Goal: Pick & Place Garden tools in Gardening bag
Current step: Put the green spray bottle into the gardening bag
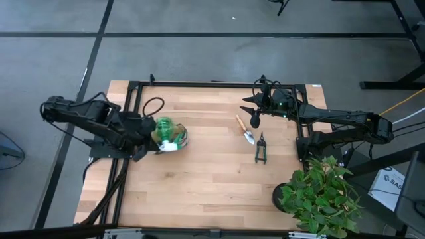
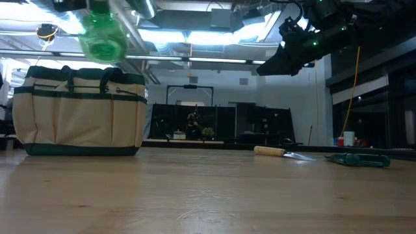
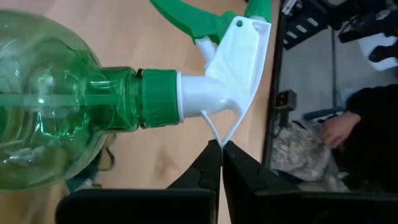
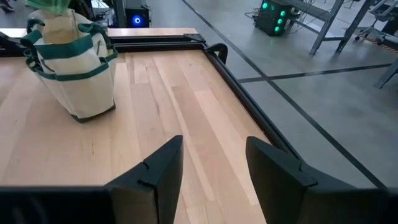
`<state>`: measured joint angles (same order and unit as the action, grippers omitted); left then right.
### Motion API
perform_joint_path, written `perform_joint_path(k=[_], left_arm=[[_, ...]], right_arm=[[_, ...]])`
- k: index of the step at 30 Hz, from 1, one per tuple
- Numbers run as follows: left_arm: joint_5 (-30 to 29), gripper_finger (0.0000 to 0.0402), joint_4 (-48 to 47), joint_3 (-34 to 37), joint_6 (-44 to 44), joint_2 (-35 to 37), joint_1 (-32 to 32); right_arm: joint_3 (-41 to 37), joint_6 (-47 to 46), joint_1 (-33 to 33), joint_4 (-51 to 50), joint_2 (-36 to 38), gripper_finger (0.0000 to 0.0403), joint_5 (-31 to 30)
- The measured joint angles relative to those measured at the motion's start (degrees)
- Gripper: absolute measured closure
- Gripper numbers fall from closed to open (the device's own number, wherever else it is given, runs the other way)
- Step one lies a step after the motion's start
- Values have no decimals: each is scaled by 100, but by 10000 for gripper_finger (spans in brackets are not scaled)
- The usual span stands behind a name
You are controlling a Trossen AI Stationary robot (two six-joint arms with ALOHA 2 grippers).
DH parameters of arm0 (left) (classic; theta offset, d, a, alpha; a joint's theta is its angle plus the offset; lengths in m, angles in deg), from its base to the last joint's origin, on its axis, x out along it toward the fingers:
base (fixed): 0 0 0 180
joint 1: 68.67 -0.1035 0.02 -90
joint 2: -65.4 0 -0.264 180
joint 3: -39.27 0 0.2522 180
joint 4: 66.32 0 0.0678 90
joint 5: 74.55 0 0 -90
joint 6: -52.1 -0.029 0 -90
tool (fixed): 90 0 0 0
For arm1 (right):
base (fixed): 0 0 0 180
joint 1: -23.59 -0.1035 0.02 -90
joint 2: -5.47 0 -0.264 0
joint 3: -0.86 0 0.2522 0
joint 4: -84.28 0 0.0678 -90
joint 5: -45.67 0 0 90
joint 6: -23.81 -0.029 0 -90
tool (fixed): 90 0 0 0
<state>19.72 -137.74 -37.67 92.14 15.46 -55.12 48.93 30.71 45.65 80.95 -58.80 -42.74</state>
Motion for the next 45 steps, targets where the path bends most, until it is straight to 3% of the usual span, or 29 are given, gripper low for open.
perform_joint_path(k=[20,29,40,45], left_arm=[[444,399,-579,1,1166,181,159],[390,399,-571,36,1189,302,174],[656,400,1090,1562,959,1144,66],[735,400,1095,1812,1372,1553,-17]], right_arm=[[0,0,-1,4,1,224,2],[0,1,0,4,0,224,2],[0,0,-2,3,1,224,2],[0,1,0,4,2,224,0]])
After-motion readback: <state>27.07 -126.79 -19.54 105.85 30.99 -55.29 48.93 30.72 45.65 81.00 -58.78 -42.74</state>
